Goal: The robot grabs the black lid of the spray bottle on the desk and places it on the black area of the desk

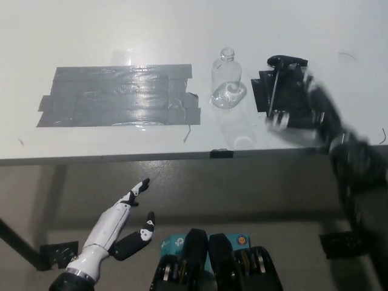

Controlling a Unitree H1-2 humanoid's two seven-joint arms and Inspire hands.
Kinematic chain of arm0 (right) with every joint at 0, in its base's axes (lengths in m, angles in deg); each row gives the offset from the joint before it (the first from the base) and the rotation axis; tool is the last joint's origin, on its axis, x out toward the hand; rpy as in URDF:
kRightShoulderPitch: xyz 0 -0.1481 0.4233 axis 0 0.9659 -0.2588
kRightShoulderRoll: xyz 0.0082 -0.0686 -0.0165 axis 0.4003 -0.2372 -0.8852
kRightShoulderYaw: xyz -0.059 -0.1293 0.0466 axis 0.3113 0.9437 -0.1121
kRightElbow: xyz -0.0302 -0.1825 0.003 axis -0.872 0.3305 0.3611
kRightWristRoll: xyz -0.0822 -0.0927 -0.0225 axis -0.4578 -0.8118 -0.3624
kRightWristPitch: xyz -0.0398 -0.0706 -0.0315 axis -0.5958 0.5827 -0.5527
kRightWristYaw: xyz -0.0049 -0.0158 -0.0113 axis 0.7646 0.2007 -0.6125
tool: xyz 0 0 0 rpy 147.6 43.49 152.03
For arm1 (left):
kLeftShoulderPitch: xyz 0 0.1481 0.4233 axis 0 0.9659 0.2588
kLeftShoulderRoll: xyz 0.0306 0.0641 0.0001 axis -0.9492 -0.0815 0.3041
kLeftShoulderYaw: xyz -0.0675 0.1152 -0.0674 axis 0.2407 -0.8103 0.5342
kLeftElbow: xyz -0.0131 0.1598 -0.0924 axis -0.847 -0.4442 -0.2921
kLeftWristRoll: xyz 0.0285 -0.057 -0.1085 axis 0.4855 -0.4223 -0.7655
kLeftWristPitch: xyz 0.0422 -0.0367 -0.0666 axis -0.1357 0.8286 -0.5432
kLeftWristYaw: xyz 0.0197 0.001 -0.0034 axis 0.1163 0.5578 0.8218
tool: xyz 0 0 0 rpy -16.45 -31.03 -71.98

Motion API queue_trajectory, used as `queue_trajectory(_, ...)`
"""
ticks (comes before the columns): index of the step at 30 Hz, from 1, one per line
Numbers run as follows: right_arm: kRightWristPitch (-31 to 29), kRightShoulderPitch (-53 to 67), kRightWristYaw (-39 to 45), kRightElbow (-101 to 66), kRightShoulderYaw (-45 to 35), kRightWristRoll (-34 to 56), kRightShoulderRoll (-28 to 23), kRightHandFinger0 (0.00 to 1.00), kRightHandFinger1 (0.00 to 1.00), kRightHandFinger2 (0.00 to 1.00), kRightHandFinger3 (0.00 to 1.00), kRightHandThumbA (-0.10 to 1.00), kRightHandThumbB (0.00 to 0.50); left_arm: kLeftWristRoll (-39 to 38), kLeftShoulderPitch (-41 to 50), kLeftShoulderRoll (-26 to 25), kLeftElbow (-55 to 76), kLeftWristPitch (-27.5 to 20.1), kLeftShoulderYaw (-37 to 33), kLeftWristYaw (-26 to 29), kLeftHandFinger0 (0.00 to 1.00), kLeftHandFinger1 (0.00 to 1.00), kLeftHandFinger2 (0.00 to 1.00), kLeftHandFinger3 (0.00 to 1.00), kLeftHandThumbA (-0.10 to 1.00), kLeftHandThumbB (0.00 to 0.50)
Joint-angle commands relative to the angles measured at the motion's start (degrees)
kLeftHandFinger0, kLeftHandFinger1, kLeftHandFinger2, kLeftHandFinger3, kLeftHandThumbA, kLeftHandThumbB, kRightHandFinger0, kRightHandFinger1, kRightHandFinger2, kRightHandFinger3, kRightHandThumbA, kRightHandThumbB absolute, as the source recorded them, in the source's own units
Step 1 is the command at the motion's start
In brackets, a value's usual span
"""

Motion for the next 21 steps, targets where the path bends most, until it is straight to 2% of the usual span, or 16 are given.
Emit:
queue_trajectory(1, -4.11, 21.34, -1.59, -45.29, 2.29, -7.23, 0.71, 1.0, 1.0, 1.0, 1.0, 1.0, 0.265, -5.43, -2.08, 1.65, -1.83, -3.31, 2.98, 2.79, 0.83, 0.95, 1.0, 1.0, 0.3, 0.102)
queue_trajectory(3, -5.86, 24.17, -1.62, -44.1, 2.55, -7.46, 0.86, 1.0, 1.0, 1.0, 1.0, 1.0, 0.248, -5.43, -1.03, 1.64, -2.61, -4.51, 3.11, 3.38, 0.8, 0.92, 1.0, 1.0, 0.28, 0.103)
queue_trajectory(4, -6.05, 25.87, -1.56, -43.45, 2.9, -7.83, 0.77, 1.0, 1.0, 1.0, 1.0, 1.0, 0.264, -5.61, -0.4, 1.59, -2.85, -4.86, 3.31, 3.5, 0.79, 0.91, 1.0, 1.0, 0.27, 0.106)
queue_trajectory(7, -7.91, 29.43, -1.81, -41.1, 3.47, -9.0, 0.37, 1.0, 1.0, 1.0, 1.0, 0.98, 0.26, -6.15, 1.46, 1.77, -3.51, -5.54, 3.82, 3.83, 0.78, 0.9, 1.0, 1.0, 0.25, 0.114)
queue_trajectory(14, -10.45, 37.98, -1.63, -38.49, 3.88, -9.37, 0.05, 1.0, 1.0, 1.0, 1.0, 0.93, 0.268, -5.16, 6.9, 1.74, -1.93, -5.49, 3.71, 3.38, 0.81, 0.91, 1.0, 1.0, 0.24, 0.118)
queue_trajectory(21, -12.29, 41.95, -0.59, -36.12, 4.05, -9.5, 0.37, 1.0, 1.0, 1.0, 1.0, 0.88, 0.248, -5.27, 9.68, 1.5, -0.73, -5.77, 3.26, 2.32, 0.84, 0.94, 1.0, 1.0, 0.21, 0.106)
